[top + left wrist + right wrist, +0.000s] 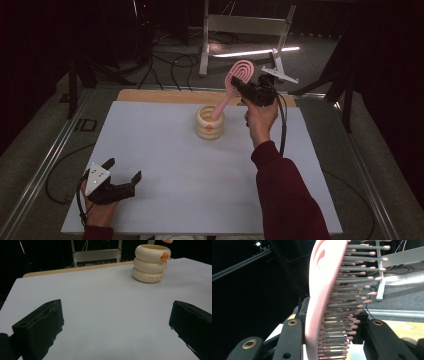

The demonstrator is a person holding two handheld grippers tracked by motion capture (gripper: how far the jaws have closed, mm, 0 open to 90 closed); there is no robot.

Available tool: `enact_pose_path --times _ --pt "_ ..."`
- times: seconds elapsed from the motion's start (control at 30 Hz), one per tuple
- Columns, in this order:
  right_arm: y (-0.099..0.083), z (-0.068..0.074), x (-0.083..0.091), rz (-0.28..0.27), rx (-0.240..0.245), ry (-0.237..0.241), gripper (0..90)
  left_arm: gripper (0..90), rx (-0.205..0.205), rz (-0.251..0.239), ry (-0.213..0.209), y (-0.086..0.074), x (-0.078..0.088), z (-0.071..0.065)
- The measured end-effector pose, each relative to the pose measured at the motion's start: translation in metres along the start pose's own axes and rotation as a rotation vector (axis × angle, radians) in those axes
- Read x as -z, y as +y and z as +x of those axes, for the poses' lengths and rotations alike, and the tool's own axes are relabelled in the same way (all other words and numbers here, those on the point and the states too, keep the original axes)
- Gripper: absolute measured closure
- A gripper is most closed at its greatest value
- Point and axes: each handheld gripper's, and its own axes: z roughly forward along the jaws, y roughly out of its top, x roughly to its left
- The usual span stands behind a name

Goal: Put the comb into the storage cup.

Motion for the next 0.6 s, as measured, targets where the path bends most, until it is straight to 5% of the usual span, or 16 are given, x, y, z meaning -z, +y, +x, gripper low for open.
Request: enact_pose_path --times 0.6 --pt "-0.005 -0.001 -0.01 -0.026 0.002 -0.047 63.8 0.3 -0.003 0.008 -0.003 0.0 0.0 -0.001"
